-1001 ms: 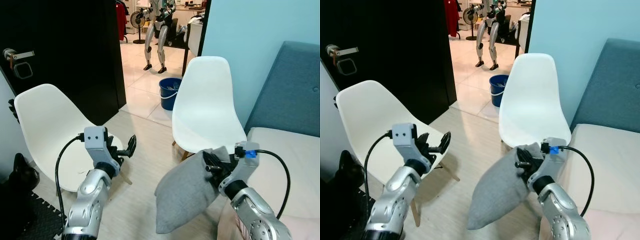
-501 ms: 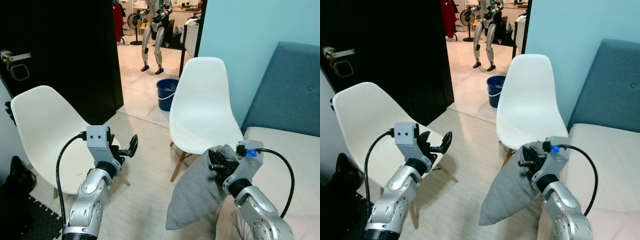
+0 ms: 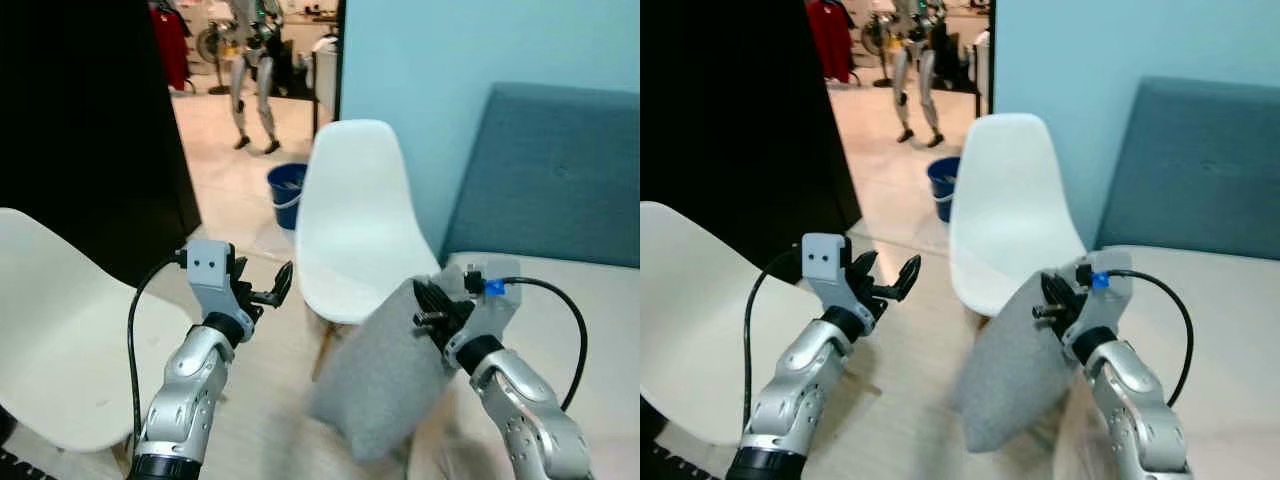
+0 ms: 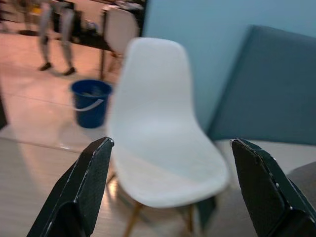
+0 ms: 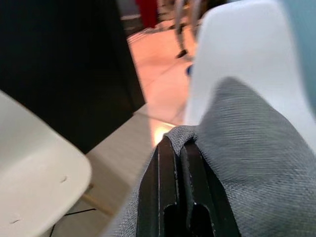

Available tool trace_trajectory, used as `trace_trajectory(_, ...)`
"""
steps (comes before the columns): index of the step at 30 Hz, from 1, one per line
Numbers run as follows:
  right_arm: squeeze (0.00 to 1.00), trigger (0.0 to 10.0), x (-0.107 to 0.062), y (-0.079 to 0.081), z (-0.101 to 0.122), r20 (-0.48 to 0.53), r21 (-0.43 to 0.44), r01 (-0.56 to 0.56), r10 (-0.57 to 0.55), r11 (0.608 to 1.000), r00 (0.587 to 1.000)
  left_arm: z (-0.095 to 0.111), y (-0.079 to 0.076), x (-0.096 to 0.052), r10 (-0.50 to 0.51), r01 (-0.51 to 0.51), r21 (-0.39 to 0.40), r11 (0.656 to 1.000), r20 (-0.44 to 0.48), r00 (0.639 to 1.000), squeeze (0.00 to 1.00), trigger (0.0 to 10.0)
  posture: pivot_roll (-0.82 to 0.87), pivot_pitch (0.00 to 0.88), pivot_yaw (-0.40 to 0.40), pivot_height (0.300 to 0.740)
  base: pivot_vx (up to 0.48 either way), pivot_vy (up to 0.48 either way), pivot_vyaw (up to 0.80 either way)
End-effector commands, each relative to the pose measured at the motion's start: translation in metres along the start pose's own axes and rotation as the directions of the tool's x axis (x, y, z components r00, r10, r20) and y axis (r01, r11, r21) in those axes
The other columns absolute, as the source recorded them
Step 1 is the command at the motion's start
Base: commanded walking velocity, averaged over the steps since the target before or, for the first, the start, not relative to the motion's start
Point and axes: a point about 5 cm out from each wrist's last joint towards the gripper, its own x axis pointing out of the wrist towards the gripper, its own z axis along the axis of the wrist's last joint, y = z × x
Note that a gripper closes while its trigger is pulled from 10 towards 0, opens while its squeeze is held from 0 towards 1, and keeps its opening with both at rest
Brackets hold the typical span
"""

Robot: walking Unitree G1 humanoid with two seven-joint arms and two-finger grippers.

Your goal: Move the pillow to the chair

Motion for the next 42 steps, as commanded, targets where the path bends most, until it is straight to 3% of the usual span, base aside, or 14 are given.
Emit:
trace_trajectory(1,0.00,10.0,0.003,0.008,0.018,0.092,-0.023,-0.040,0.042,0.999,0.995,-0.001,0.007,-0.002,0.026,-0.026,0.004,1.000,-0.009,1.000,0.00,10.0,-0.11,0.000,-0.005,0.720,0.356,0.000,0.00)
trace_trajectory(15,0.00,10.0,0.007,0.011,0.025,0.121,-0.027,-0.061,0.064,0.998,0.991,0.003,0.007,0.002,0.026,-0.026,0.012,1.000,0.002,1.000,0.00,10.0,-0.11,0.000,-0.002,0.720,0.352,0.000,0.00)
trace_trajectory(23,0.00,10.0,0.021,0.012,0.038,0.150,-0.028,-0.060,0.063,0.998,0.987,0.004,0.007,0.004,0.020,-0.020,0.012,1.000,0.003,1.000,0.00,10.0,-0.10,0.000,-0.003,0.720,0.350,0.000,0.00)
trace_trajectory(28,0.00,10.0,0.035,0.014,0.047,0.156,-0.043,-0.059,0.065,0.997,0.986,0.005,0.006,0.005,0.020,-0.020,0.013,1.000,0.003,1.000,0.00,10.0,-0.09,0.000,-0.009,0.720,0.351,0.000,-0.78)
trace_trajectory(34,0.00,10.0,0.039,0.012,0.049,0.160,-0.048,-0.031,0.038,0.998,0.986,0.004,0.006,0.005,0.018,-0.018,0.013,1.000,0.002,1.000,0.00,10.0,-0.09,0.000,-0.007,0.720,0.350,0.000,-0.77)
trace_trajectory(40,0.00,10.0,0.040,0.005,0.046,0.152,-0.035,0.060,-0.054,0.998,0.987,0.002,0.005,0.004,0.014,-0.014,0.014,1.000,-0.004,1.000,0.00,10.0,-0.10,0.000,-0.008,0.720,0.338,0.000,-0.76)
trace_trajectory(42,0.00,10.0,0.041,0.004,0.035,0.102,-0.049,0.076,-0.071,0.996,0.992,0.001,0.004,0.003,0.011,-0.011,0.021,1.000,-0.005,1.000,0.00,10.0,-0.09,0.000,-0.011,0.720,0.274,0.000,0.00)
